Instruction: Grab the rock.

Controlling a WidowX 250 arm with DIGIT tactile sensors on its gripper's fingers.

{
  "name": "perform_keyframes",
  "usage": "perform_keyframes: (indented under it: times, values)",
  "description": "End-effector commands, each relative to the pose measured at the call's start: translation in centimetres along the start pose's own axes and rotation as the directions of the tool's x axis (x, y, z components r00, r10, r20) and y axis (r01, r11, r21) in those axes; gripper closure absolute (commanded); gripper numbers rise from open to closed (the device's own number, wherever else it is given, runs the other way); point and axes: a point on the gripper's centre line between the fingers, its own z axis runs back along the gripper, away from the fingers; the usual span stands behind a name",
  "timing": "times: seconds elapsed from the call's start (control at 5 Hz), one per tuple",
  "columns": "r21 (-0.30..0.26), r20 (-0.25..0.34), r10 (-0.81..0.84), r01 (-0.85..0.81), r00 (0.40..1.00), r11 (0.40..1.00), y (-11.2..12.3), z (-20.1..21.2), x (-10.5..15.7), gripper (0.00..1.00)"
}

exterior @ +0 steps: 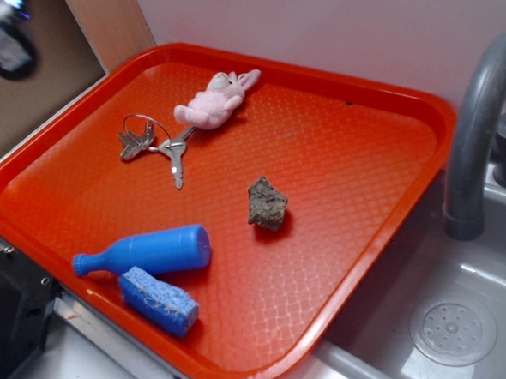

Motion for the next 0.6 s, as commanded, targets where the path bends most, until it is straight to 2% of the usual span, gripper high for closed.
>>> perform_keyframes:
  times: [0.0, 0.2, 0.4]
  values:
    - [-0.072, -0.05, -0.351, 0.347, 0.935, 0.935, -3.6, -7.3, 5.4, 0.0]
    - [-0.083, -0.112, -0.402, 0.395, 0.909, 0.915, -5.0, -10.0, 6.3, 0.0]
    - [-0.107, -0.156, -0.432, 0.42, 0.888, 0.901, -5.5, -12.0, 6.4, 0.0]
